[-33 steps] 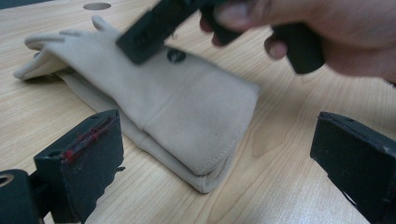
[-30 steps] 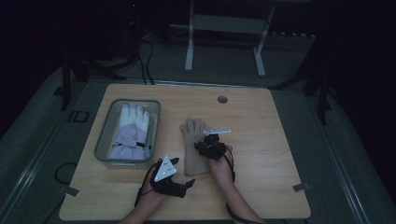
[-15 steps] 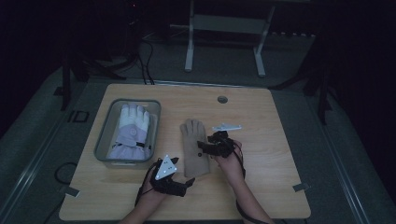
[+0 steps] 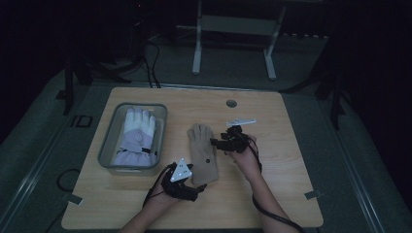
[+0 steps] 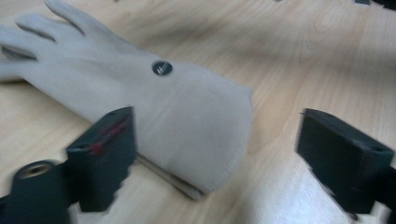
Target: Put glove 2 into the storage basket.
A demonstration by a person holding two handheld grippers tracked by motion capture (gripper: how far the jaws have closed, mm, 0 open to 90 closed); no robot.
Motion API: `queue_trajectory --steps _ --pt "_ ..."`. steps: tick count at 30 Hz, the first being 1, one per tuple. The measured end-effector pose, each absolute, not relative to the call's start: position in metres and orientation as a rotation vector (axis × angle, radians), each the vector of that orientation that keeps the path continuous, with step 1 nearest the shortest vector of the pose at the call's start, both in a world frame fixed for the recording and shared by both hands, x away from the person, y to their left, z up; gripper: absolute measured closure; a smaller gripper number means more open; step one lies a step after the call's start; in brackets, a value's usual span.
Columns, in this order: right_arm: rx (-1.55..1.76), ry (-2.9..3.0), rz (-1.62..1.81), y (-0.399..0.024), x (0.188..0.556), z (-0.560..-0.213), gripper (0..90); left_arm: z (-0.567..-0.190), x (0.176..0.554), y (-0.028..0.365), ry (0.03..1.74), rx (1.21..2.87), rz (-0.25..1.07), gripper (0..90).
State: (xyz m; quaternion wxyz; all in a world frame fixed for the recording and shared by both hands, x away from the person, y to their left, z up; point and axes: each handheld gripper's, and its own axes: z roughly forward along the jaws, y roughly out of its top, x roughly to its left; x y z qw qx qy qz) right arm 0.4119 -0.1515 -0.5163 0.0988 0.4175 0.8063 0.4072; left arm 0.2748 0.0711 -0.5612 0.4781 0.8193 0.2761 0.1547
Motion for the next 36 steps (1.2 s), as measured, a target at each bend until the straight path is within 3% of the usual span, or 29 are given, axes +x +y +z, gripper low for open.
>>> queue_trajectory --steps 5,12,16,20,22,25,29,34,36 --pt "1.278 2.424 1.212 -0.139 0.43 -0.523 32.5 -0.555 0.282 0.066 0.62 2.043 0.384 14.2" --pt "1.336 2.461 1.147 -0.123 0.451 -0.539 28.8 -0.562 0.293 0.051 0.565 2.165 0.368 14.3" --pt "1.369 2.494 1.096 -0.116 0.456 -0.55 29.0 -0.566 0.295 0.048 0.584 2.212 0.386 19.0" --pt "1.362 2.504 1.075 -0.115 0.456 -0.552 37.6 -0.571 0.298 0.049 0.591 2.251 0.387 20.5" --pt "1.333 2.539 1.04 -0.112 0.453 -0.55 51.0 -0.571 0.297 0.047 0.574 2.28 0.405 20.6" --pt "1.35 2.543 1.035 -0.111 0.452 -0.549 56.9 -0.571 0.298 0.046 0.579 2.295 0.42 22.4" --pt "1.352 2.545 1.031 -0.111 0.451 -0.548 62.6 -0.569 0.299 0.048 0.588 2.309 0.458 38.2" --pt "1.371 2.525 1.041 -0.111 0.449 -0.545 67.6 -0.565 0.305 0.054 0.639 2.285 0.436 75.0" --pt "1.388 2.519 1.051 -0.112 0.448 -0.543 68.1 -0.565 0.303 0.053 0.63 2.284 0.463 77.3"
